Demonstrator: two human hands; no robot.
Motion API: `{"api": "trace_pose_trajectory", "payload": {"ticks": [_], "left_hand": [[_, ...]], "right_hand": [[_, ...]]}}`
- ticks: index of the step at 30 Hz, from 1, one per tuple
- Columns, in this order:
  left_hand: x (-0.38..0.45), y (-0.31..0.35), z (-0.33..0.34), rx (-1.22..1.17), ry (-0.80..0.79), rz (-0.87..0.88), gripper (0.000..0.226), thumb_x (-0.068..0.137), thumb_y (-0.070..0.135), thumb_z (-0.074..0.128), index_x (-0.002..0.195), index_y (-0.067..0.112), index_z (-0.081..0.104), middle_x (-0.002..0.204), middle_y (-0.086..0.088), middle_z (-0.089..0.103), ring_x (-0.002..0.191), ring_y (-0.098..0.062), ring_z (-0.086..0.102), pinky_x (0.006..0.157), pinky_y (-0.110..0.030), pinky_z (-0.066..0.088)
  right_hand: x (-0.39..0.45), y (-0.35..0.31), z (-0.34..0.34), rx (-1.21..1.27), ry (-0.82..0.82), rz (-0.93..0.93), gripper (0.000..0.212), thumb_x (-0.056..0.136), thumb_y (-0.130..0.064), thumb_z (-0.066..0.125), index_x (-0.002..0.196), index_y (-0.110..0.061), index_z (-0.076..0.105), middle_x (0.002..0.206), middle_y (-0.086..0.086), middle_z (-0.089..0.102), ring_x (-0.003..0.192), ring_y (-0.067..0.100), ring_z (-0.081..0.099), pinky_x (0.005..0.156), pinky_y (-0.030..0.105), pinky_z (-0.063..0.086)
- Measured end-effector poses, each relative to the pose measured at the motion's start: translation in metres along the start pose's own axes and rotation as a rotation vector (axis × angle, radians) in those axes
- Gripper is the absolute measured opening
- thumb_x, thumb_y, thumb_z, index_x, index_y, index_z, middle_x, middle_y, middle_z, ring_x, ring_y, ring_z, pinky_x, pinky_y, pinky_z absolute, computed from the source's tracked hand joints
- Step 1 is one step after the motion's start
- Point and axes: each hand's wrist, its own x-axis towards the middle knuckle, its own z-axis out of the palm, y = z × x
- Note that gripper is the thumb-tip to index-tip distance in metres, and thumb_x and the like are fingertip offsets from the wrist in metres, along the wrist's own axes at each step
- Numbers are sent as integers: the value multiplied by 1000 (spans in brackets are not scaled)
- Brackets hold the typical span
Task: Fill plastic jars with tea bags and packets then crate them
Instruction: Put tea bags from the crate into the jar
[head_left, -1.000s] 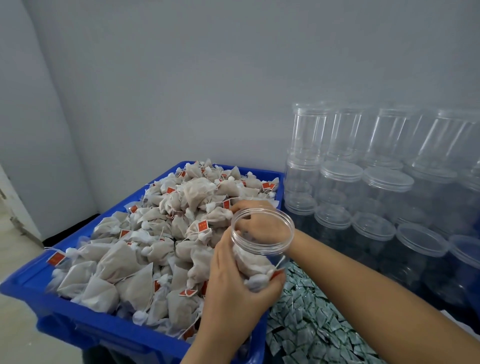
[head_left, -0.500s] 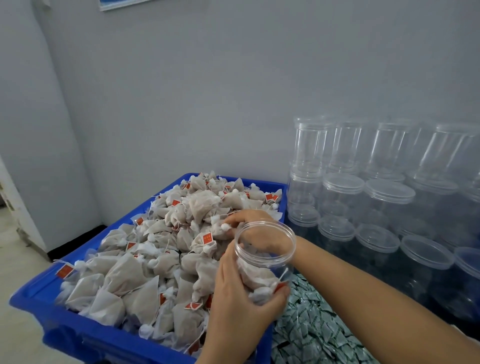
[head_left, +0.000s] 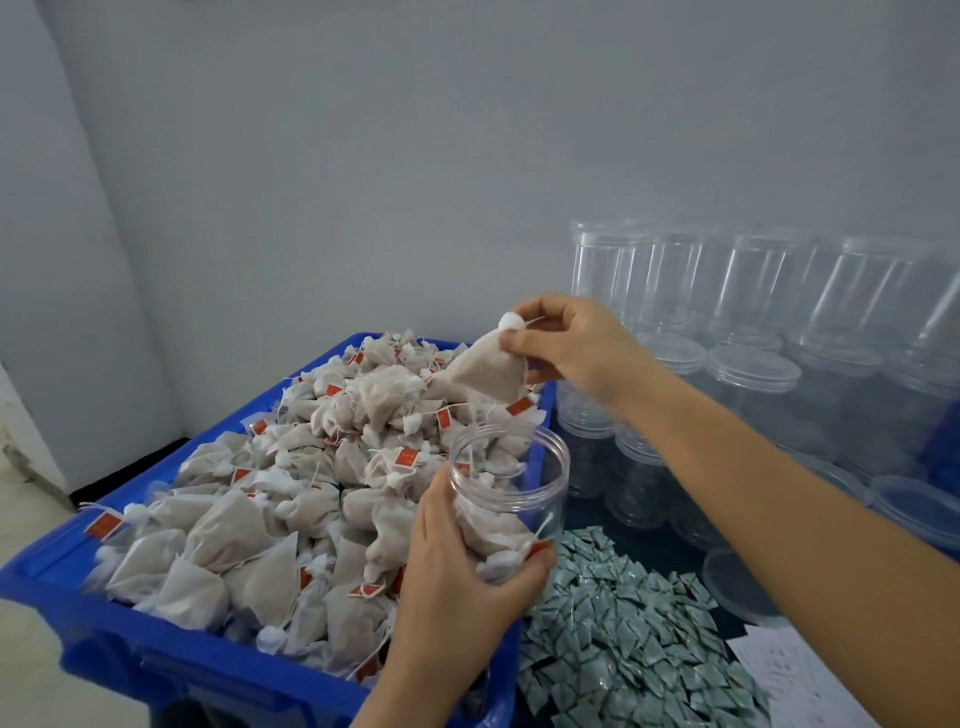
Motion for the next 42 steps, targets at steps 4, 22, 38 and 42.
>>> {"api": "trace_pose_trajectory", "payload": {"ticks": [4,22,38,42], "left_hand": [[-1,0,1,25,15,-42,106,53,67,80,139,46,23,134,19,46,123,-6,48,101,-36,46],[-1,8,-2,10,29,-74,113,42,72,79,139,36,33,132,11,51,119,-11,52,96,-42,49],[-2,7,-1,177,-186,8,125,57,35,89,129,69,-7,145,22,32,133,-2,35,108,-32,38],[2,1,0,150,-208,-34,117,61,27,88,145,47,9,138,13,45,125,-7,47,104,-38,43]], "right_hand": [[-16,-22,-8,-23,-31,4,17,85,-8,76,89,-21,67,78,-3,71,61,6,69,55,17,54],[-44,-29,31,-1293,-409,-121,7,89,-10,64,84,-8,67,79,4,63,67,16,56,52,20,37],[-27,-10,31,-1404,-923,132,32,98,-24,61,126,-9,61,77,-13,41,71,7,43,75,23,38],[-26,-4,26,-1339,-928,174,36,95,-27,65,129,-13,61,83,-13,48,86,14,49,73,23,40]]}}
